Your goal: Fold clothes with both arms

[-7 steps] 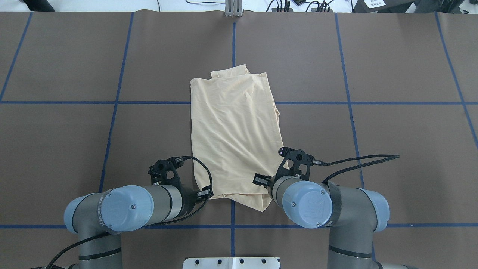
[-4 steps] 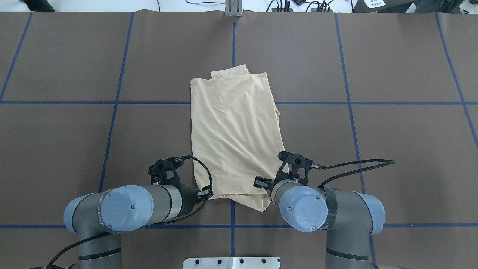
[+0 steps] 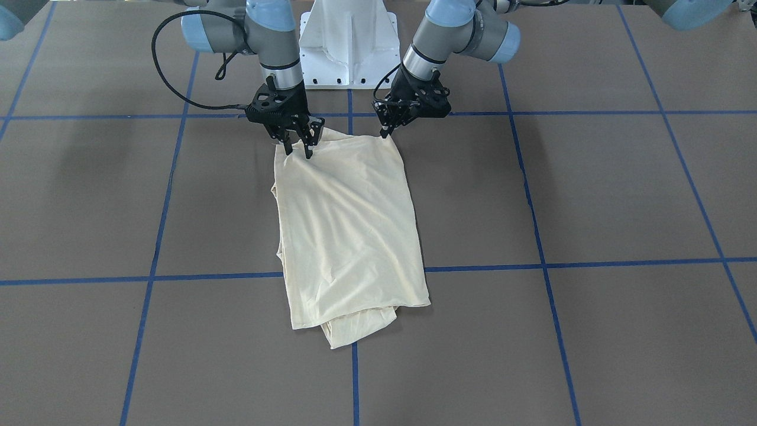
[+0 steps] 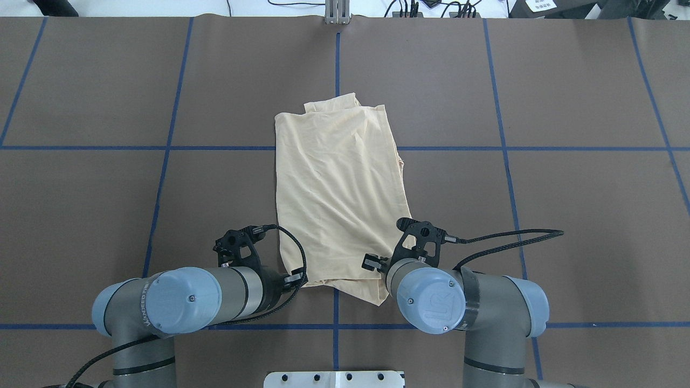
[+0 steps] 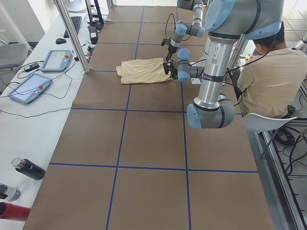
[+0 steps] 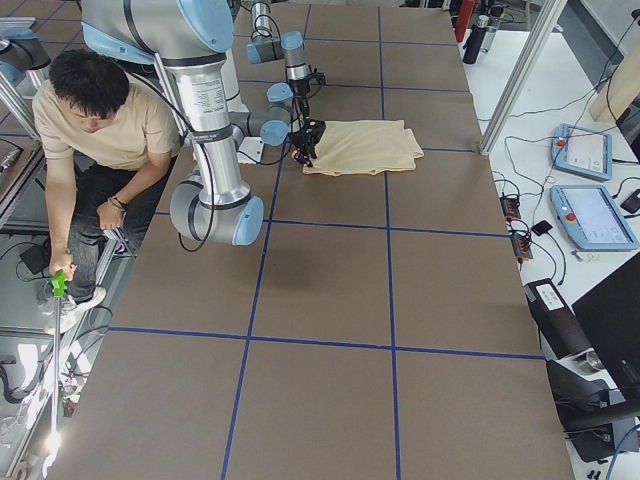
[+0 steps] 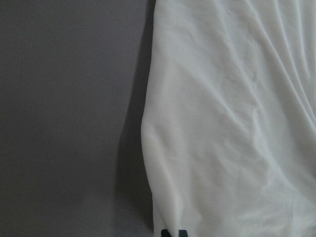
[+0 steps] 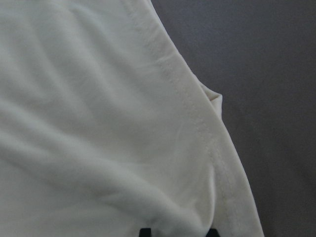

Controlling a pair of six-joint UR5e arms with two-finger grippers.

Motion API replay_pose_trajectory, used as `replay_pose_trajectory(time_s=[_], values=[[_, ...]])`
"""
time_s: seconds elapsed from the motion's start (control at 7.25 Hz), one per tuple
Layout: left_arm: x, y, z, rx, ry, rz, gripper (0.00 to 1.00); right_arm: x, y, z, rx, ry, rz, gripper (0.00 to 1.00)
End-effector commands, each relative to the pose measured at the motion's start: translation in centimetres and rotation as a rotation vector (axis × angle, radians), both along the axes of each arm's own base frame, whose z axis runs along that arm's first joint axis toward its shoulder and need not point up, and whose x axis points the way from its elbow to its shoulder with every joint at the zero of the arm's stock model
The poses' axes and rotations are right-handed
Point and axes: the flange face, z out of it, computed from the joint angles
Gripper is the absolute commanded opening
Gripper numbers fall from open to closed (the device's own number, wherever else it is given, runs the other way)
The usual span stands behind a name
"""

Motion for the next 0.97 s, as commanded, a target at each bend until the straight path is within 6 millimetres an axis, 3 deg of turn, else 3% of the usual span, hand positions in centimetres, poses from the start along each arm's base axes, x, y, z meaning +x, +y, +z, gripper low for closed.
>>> replay_pose_trajectory(time_s=[0.0, 0.14, 0.28, 0.83], values=[[0.1, 0.0, 0.0, 0.001, 0.000, 0.001, 0.00, -0.9, -0.2, -0.4, 0.001, 0.002, 0.006, 0.28], [0.0, 0.0, -0.1, 0.001, 0.001, 0.001, 0.00, -0.8, -0.3, -0.5, 0.000, 0.000, 0.008, 0.10], [0.1, 0.0, 0.0, 0.002, -0.001, 0.002, 0.00, -0.7, -0.3, -0.7, 0.000, -0.005, 0.007, 0.00], [0.0, 0.0, -0.1, 0.004, 0.002, 0.002, 0.00, 0.6, -0.5, -2.1, 0.008, -0.038, 0.016, 0.00]])
